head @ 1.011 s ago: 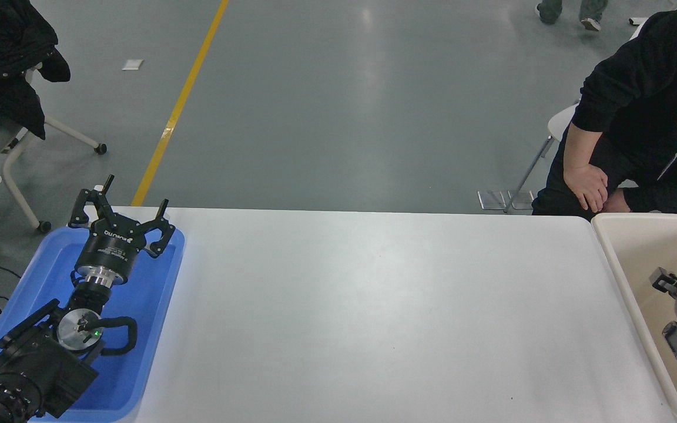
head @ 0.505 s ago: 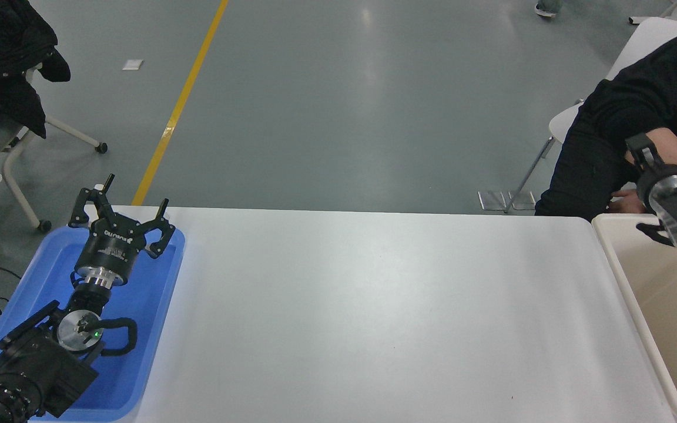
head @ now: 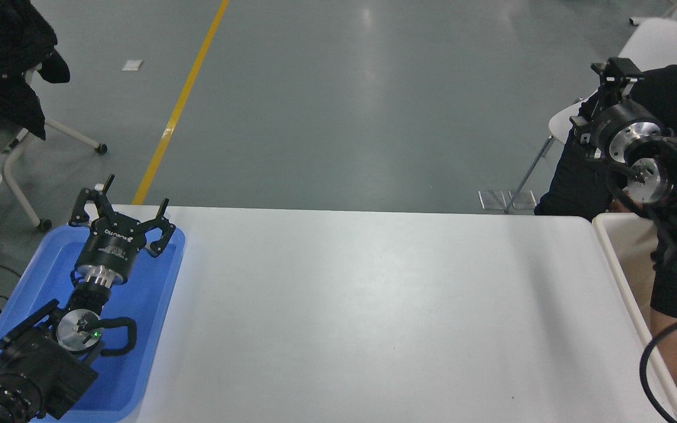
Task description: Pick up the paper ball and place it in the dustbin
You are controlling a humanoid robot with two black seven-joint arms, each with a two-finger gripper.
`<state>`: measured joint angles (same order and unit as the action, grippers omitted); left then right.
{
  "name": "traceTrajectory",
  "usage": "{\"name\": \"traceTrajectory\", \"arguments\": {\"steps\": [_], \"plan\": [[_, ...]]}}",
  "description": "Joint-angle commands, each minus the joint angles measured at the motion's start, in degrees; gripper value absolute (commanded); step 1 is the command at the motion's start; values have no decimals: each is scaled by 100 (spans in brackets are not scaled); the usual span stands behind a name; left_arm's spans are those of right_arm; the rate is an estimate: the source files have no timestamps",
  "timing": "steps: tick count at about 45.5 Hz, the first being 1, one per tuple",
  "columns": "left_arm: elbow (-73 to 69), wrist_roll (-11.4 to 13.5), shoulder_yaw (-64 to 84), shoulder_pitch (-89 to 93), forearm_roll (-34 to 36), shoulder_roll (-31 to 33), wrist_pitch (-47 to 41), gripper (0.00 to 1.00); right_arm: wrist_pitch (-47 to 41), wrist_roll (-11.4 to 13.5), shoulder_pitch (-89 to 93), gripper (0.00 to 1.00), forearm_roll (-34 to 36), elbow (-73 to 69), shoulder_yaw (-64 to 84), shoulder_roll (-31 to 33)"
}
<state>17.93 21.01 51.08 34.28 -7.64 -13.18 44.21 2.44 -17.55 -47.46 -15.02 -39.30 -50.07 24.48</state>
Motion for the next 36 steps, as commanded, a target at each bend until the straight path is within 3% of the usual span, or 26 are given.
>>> {"name": "traceTrajectory", "arguments": {"steps": [1,16,36], "plan": [[0,0,-1,0,0,0,0,100,-244,-1005,1071,100,-1,-412,-960,-365],[0,0,-1,0,0,0,0,100,-815,-1049,2073,100,-1,-412,-1487,-857],[0,0,8,0,0,0,0,100,-833,-1049,2311,100,-1,-359,-1479,-1015]]}}
